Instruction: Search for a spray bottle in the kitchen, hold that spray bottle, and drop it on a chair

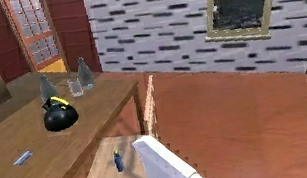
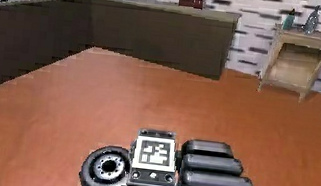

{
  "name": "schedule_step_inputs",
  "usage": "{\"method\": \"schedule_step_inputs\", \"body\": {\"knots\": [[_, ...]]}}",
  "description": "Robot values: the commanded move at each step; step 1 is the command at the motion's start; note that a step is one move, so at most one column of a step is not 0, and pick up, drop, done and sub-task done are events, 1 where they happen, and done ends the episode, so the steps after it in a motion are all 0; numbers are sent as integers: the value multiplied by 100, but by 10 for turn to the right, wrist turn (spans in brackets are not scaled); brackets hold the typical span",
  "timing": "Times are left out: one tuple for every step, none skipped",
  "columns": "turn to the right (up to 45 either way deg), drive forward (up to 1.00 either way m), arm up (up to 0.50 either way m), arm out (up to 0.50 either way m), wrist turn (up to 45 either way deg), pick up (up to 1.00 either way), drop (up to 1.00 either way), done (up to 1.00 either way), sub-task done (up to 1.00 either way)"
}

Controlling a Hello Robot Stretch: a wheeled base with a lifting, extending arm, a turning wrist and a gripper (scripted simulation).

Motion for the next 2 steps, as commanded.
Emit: {"method": "schedule_step_inputs", "body": {"knots": [[180, 0, 0, 0, 0, 0, 0, 0, 0], [0, 25, 0, 0, 0, 0, 0, 0, 0]]}}
